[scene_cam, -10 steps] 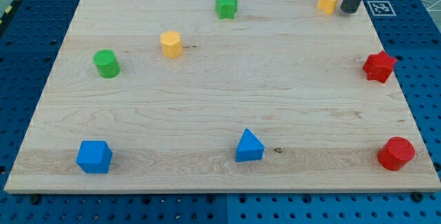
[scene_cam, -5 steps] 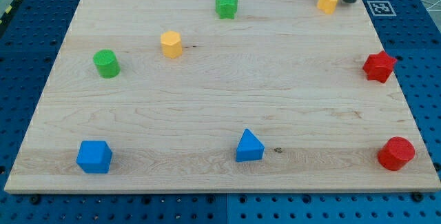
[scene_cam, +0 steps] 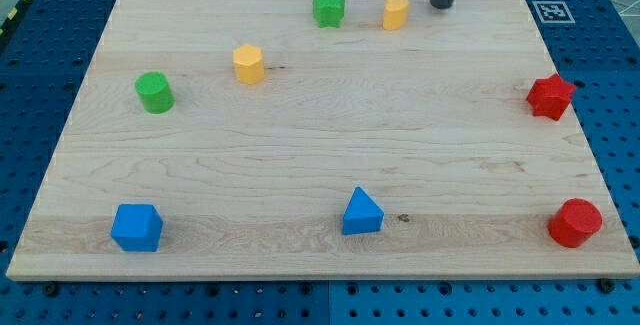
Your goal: Slide the yellow heart below green star
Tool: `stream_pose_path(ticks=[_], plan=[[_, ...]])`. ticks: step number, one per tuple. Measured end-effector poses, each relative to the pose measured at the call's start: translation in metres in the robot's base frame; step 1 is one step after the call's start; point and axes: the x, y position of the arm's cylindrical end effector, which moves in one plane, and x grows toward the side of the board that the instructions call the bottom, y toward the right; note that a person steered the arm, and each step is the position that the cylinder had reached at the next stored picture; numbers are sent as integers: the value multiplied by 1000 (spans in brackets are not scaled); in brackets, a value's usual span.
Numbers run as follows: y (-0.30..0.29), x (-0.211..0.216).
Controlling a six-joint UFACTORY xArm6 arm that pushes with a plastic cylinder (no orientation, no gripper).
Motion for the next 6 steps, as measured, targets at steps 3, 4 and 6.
stream_pose_path(ticks=[3, 4, 6], plan=[[-84, 59], [-60, 58], [-97, 41]])
